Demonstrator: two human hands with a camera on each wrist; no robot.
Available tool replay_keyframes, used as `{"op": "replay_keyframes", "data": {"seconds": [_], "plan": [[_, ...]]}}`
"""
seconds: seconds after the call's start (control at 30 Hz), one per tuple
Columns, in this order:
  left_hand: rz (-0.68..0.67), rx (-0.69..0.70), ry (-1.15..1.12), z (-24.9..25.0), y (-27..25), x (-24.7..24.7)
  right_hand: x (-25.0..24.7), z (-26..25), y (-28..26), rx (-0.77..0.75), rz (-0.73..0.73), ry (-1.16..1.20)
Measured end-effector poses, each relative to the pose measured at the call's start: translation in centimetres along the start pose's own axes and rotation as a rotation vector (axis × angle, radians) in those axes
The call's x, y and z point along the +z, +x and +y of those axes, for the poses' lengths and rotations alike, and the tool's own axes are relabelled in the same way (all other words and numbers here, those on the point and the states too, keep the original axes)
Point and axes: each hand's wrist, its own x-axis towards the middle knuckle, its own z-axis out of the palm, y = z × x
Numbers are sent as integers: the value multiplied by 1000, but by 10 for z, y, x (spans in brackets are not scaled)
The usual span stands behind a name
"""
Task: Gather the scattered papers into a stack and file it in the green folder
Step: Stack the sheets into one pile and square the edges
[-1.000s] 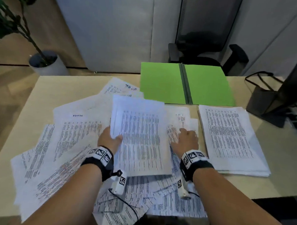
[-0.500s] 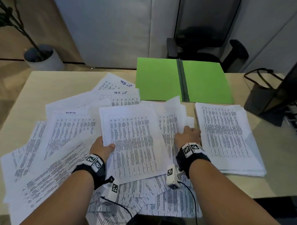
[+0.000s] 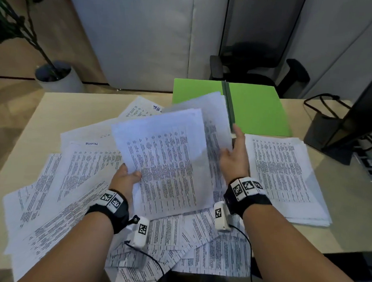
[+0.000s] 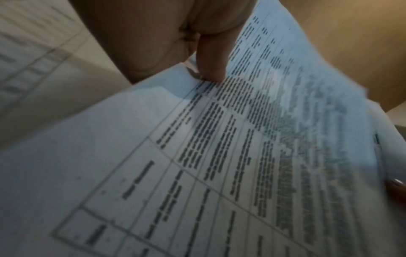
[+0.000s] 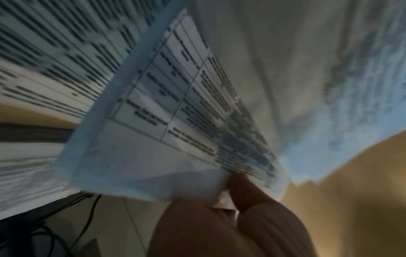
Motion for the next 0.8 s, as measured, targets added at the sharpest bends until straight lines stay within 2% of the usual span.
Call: {"op": "replay_keyframes", "data": {"seconds": [0.13, 0.27, 0.37, 0.43, 0.53, 0.67, 0.73, 0.8], "plan": [[-49, 143, -86, 46, -10, 13, -6, -37, 5, -56, -97, 261], [-104, 267, -199, 81, -18, 24, -12, -60, 4, 23, -177, 480], [-50, 393, -95, 97, -32, 34, -21, -76, -5, -1, -238, 585], [-34, 460, -105, 101, -35, 39, -26, -82, -9, 6, -257, 609], [15, 463, -116, 102, -30, 45, -33, -87, -14, -96, -340, 513], [46, 391, -102, 93, -27, 54, -29, -91, -29, -206, -482, 261], [33, 300, -114, 81, -24, 55, -20, -84, -34, -243, -410, 59], [-3, 234, -120, 69, -20, 52, -15, -77, -39, -244, -347, -14]]}}
